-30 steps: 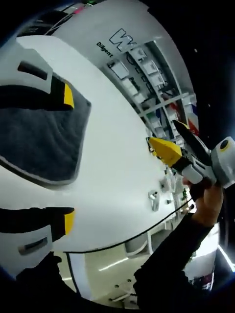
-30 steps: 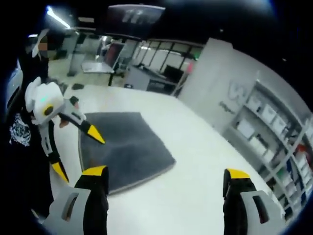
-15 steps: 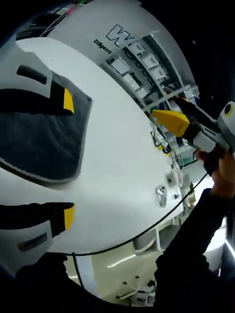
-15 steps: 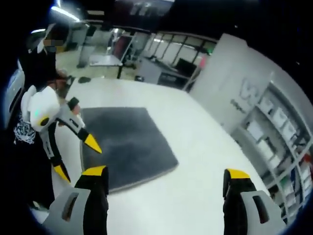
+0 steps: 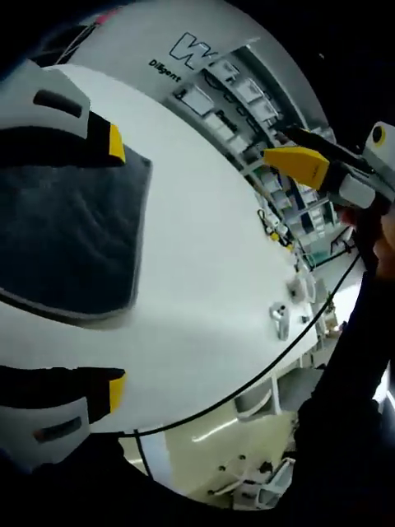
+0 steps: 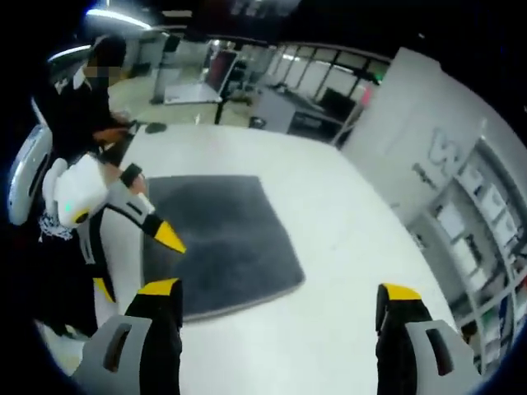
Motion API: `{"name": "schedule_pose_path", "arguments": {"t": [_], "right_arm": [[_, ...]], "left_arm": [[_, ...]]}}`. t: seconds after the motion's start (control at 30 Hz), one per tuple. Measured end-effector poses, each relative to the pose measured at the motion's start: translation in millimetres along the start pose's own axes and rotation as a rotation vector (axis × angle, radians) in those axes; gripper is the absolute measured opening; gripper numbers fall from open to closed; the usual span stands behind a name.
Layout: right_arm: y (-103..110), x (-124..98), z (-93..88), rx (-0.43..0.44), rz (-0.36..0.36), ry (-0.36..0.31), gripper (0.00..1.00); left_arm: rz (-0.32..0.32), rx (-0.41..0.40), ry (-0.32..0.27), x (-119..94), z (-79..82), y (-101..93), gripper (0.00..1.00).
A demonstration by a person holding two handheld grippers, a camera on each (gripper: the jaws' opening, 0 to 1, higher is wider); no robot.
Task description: Open the folded towel by lifting each exposed corner and separating the folded layers until the towel lies flat within the target outline without major curled edges
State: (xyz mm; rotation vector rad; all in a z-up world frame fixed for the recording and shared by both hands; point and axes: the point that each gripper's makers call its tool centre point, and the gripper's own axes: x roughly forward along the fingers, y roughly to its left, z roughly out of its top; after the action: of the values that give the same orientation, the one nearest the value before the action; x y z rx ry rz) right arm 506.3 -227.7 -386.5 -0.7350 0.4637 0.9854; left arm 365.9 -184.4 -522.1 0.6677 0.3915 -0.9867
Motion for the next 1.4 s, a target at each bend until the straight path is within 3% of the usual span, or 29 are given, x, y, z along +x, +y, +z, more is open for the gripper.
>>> {"name": "schedule_pose_path", "arguments": {"t": [0.13, 0.23, 0.3, 0.4, 0.63, 0.83, 1.03, 1.17, 1.3, 1.4], "right_arm": [[-4, 11, 0.3, -0.023, 0.029, 0.017, 1.00], [-6, 25, -3.0, -0.041, 0.077, 0.041, 1.00], [-8, 32, -5.5, -0.032, 0.103, 0.058, 1.00], [-12, 41, -6.5, -0.024, 0.122, 0.070, 1.00], [-20, 52, -9.2, -0.021, 0.166, 0.111, 1.00], [-12, 51, -13.3, -0.032, 0.268, 0.174, 0.99], [-19, 46, -15.2, -0.061, 0.302, 0.234, 0.99], [-18, 29, -13.5, -0.127, 0.412, 0.302, 0.99], [-44, 22, 6.3, -0.156, 0.353, 0.351, 0.99], [-52, 17, 21.8, -0.174, 0.336, 0.368, 0.99]], "left_arm": [[0.025, 0.013, -0.007, 5, 2.1, 6.2, 1.00], [-0.008, 0.010, 0.021, 10, -2.4, 1.4, 0.95], [-0.041, -0.010, 0.057, 14, -8.4, -4.5, 0.93], [-0.029, 0.031, 0.114, 18, -22.0, -5.8, 0.94], [-0.065, 0.006, 0.111, 22, -19.6, -10.6, 0.92], [-0.095, 0.018, 0.118, 26, -15.3, -8.1, 0.91], [-0.152, 0.011, 0.113, 18, -7.5, -9.1, 0.91], [-0.187, 0.029, 0.120, 6, 2.7, -12.3, 0.93], [-0.192, 0.089, 0.147, -4, 9.5, -9.4, 0.92], [-0.204, 0.107, 0.157, -5, 14.1, -8.9, 0.91]]}}
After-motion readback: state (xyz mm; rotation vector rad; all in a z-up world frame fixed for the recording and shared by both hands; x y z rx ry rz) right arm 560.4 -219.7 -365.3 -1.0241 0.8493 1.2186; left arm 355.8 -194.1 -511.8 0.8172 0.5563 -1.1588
